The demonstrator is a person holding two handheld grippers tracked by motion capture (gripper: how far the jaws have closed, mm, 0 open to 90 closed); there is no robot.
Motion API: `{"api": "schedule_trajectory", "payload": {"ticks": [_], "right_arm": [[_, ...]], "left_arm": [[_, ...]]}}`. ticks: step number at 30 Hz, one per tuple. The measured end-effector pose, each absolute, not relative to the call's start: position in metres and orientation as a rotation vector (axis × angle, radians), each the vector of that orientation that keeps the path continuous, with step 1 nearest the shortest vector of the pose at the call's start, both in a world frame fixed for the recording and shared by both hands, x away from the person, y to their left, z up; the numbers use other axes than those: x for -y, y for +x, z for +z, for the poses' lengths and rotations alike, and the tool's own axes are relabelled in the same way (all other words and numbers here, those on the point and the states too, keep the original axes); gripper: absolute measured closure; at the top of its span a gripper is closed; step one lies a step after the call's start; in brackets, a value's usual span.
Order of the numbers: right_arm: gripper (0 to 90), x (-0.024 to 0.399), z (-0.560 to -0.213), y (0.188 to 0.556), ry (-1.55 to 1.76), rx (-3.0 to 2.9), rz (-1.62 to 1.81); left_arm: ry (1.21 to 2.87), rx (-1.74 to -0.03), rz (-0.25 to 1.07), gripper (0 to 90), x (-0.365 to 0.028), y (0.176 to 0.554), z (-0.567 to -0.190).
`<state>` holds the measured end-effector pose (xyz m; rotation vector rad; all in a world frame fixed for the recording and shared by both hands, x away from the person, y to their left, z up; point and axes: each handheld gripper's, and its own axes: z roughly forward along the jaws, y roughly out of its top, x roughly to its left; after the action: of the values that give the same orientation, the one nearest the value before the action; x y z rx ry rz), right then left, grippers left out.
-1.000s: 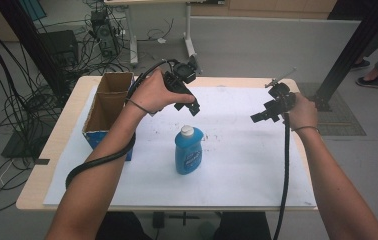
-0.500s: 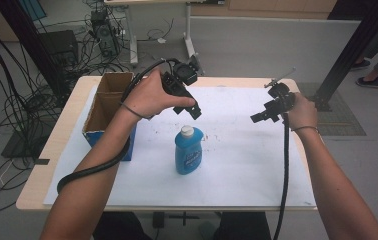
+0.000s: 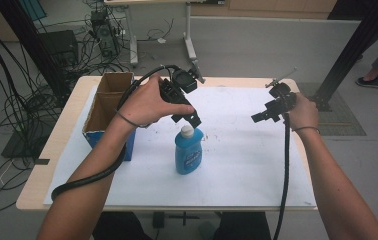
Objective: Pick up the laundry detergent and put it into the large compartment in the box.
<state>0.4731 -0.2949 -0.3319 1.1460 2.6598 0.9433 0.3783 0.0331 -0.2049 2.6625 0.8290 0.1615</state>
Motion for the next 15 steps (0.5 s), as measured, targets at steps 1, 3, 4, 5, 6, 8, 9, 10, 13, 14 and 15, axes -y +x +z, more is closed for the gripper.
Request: {"api": "schedule_trajectory", "payload": {"ticks": [1,3,4,5,6,8,9,10,13,14,15], "right_arm": [[4.3,0.295,-0.332,0.473,1.146,-2.660,0.943],[4.3,0.295,-0.332,0.473,1.145,-2.660,0.940],[4.3,0.295,-0.332,0.473,1.145,-2.660,0.940],[4.3,0.295,-0.332,0.473,1.146,-2.660,0.939],[4.3,0.295,-0.332,0.473,1.146,-2.660,0.939],[4.3,0.294,-0.332,0.473,1.145,-2.661,0.943],[4.3,0.294,-0.332,0.473,1.145,-2.659,0.943],[4.3,0.294,-0.332,0.473,1.144,-2.660,0.941],[4.3,0.293,-0.333,0.473,1.146,-2.661,0.945],[4.3,0.293,-0.333,0.473,1.146,-2.661,0.950],[4.3,0.293,-0.333,0.473,1.146,-2.661,0.950]], "left_arm": [[2.662,-0.829,0.162,10.2,-0.033,0.378,-0.205],[2.666,-0.819,0.153,10.2,-0.031,0.374,-0.207],[2.666,-0.819,0.153,10.2,-0.031,0.374,-0.207],[2.662,-0.821,0.148,10.2,-0.030,0.372,-0.210],[2.662,-0.821,0.148,10.2,-0.030,0.372,-0.210],[2.668,-0.817,0.146,10.2,-0.029,0.371,-0.212],[2.668,-0.815,0.143,10.2,-0.029,0.370,-0.213],[2.667,-0.813,0.137,10.1,-0.029,0.370,-0.214],[2.675,-0.815,0.128,10.2,-0.028,0.368,-0.222],[2.679,-0.815,0.122,10.2,-0.028,0.368,-0.224],[2.679,-0.815,0.122,10.2,-0.028,0.368,-0.224]]}}
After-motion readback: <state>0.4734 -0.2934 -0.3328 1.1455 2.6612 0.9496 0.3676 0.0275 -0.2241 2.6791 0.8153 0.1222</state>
